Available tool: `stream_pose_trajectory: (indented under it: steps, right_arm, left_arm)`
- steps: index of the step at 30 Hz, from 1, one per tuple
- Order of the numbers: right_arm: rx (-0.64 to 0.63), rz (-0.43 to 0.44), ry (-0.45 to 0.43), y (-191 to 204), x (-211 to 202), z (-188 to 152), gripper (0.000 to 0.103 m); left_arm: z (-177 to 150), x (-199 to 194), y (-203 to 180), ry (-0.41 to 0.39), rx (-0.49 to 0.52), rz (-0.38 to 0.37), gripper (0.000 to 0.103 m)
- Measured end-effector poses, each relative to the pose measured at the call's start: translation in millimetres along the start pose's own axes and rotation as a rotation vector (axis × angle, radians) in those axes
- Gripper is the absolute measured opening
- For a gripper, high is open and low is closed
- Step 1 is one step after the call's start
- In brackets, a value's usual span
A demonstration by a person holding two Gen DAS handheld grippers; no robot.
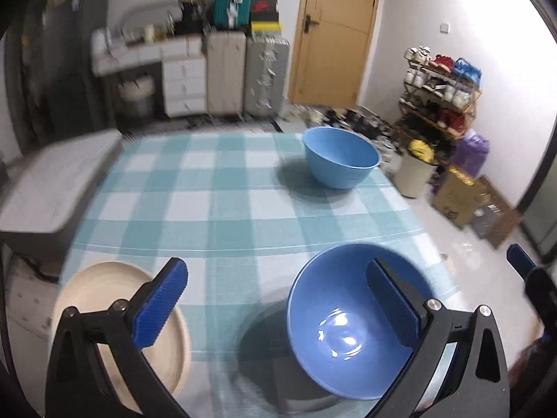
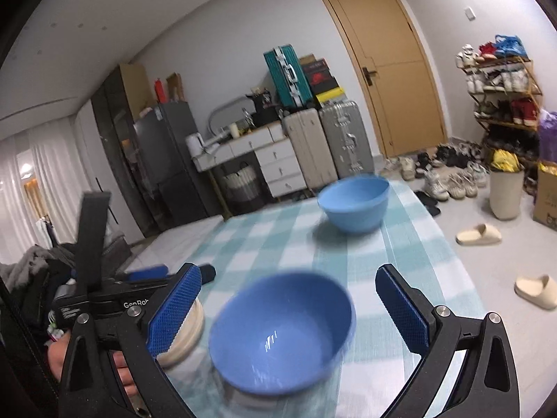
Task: Organize plates and bowls
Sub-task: 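Withdraw both tools and move them to the last blue bowl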
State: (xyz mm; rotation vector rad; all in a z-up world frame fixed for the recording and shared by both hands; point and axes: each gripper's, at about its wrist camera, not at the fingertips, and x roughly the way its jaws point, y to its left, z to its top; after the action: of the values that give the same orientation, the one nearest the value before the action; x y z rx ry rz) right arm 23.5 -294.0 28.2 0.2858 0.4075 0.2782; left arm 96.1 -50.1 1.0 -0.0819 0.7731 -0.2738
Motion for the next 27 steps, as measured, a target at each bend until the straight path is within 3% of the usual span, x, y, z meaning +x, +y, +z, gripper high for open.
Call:
stream_pose_trajectory:
  steps: [2,5,9,12,15,19,27]
  right_arm:
    - [0.015,0.030,-0.032,-5,0,26,0.102]
    - [0.038,0.059,-0.080,-14,-4,68,0.102]
    - [0.008,-0.010,-0.119,-21,-2,121,0.102]
    - [0.006,-0.039,-0.096,-32,13,157,0.102]
    - [0.027,-0.109,0.014,-49,50,180,0.102]
    - [0.115,-0.111,0.201,-85,114,188,0.102]
    - [0.230,-0.119,0.474,-153,228,168,0.102]
  left_arm:
    - [19,10,6,0.057,-0.027,-0.050,0.103]
    - [53,21,2,0.091,0.037,-0.057,0.103]
    - [96,48,-1,0.161,0.068,-0.110,0.103]
    - [118,76,-7,0.199,0.086,-0.091,0.103]
    - [132,110,-16,0.284,0.095,-0.118,0.103]
    - [147,148,-28,0.334,0.110,-0.104,0.103]
    - [184,212,-40,0.336,0.128,-0.034,0.103]
